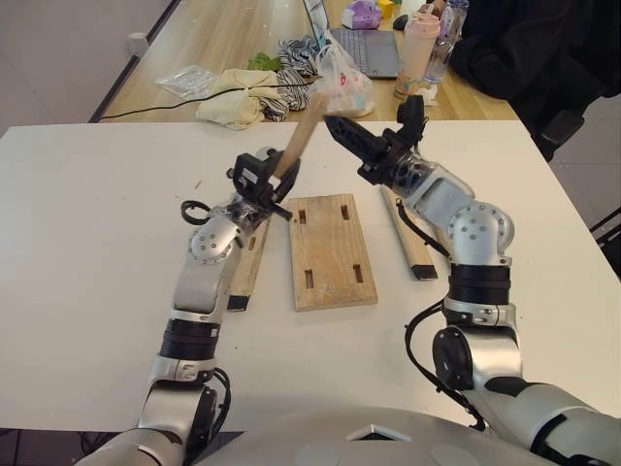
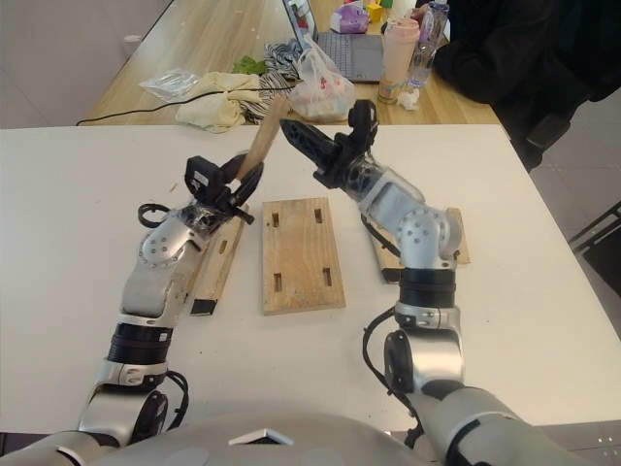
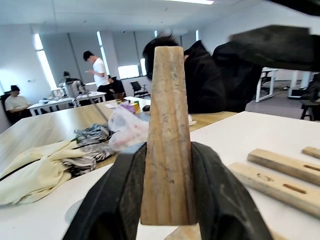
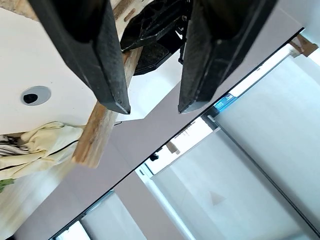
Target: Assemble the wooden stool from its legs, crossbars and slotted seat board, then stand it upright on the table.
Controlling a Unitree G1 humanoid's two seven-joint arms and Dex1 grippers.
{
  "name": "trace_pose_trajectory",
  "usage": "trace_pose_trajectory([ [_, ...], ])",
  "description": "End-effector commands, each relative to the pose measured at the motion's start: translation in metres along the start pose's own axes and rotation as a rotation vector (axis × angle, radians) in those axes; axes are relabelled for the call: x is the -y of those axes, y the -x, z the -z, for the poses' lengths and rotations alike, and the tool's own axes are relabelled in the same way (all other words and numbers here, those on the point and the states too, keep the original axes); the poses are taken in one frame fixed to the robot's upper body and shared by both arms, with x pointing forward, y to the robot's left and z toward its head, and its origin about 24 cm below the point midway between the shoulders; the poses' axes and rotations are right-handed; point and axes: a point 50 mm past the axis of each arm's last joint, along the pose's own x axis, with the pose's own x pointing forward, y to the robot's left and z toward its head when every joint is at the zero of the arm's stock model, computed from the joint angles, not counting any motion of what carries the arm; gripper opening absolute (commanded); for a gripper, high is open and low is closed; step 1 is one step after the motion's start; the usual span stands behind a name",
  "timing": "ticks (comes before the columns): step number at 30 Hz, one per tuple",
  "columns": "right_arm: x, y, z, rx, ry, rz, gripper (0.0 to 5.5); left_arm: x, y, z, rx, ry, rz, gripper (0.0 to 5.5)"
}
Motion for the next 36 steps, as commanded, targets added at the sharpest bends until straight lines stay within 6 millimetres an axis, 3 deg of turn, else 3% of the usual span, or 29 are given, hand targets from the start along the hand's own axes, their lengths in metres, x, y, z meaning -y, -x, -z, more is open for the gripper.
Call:
trace_pose_trajectory([
  [1, 0.002, 0.002, -0.001, -0.012, -0.034, 0.028, 2.36, 0.007, -0.002, -0.007, 0.028, 0.012, 0.049, 1.24],
  [7, 0.018, 0.01, -0.004, 0.005, -0.061, 0.122, 2.54, 0.009, 0.004, -0.008, 0.021, 0.018, 0.079, 1.24],
  [13, 0.023, 0.013, -0.003, -0.007, -0.091, 0.142, 2.54, -0.004, 0.006, -0.012, 0.038, 0.025, 0.013, 1.24],
  [18, 0.023, 0.011, -0.01, 0.049, -0.144, 0.13, 2.54, 0.013, 0.007, -0.008, 0.02, 0.043, 0.123, 1.24],
  [23, 0.02, 0.012, -0.019, 0.093, -0.223, 0.071, 2.54, 0.017, 0.007, -0.008, 0.022, 0.053, 0.145, 1.24],
  [36, 0.024, 0.013, -0.017, 0.071, -0.234, 0.097, 0.57, 0.02, 0.008, -0.006, 0.018, 0.056, 0.16, 1.24],
])
